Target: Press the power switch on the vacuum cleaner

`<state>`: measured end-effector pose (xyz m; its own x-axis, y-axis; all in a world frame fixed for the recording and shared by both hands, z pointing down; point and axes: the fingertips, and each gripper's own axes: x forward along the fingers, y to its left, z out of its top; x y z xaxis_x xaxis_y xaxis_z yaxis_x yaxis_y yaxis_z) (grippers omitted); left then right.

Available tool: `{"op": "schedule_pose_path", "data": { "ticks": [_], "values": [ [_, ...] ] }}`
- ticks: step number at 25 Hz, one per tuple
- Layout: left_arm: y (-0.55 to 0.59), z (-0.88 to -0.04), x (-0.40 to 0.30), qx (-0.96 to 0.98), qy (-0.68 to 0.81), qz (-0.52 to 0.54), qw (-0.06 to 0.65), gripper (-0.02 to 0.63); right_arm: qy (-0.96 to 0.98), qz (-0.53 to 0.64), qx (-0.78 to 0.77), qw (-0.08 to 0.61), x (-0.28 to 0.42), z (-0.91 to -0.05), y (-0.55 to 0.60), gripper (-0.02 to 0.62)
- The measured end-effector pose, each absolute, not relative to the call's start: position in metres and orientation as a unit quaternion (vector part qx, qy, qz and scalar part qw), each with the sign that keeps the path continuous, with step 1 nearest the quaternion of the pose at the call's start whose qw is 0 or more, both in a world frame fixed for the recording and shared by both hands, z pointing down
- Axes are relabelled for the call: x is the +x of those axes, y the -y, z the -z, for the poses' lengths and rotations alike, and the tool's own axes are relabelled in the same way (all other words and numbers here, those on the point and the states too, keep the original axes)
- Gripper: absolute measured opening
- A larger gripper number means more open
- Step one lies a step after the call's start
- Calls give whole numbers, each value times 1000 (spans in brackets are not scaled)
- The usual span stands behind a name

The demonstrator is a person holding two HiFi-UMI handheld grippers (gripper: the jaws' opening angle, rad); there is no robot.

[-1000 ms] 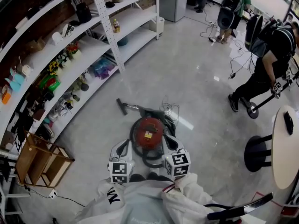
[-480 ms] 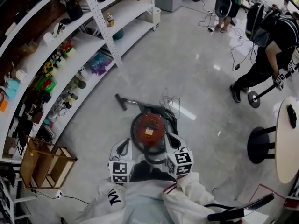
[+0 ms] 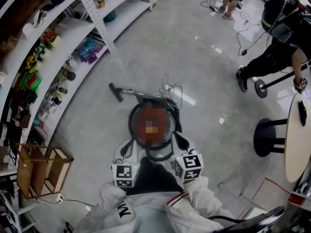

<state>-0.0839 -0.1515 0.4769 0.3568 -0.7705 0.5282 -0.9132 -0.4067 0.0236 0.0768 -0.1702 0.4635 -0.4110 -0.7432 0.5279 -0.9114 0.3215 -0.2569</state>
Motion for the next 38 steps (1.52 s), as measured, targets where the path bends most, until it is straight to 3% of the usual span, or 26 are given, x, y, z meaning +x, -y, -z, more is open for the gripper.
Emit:
{"op": "schedule_pose_path", "data": {
  "ticks": [18, 38],
  "values": [
    [175, -573, -81, 812, 485, -247, 209, 0, 778, -286, 520, 205, 57, -545, 172, 0],
    [174, -662, -73, 826, 437, -289, 210, 0, 756, -326, 520, 225, 50, -646, 163, 0]
  ]
}}
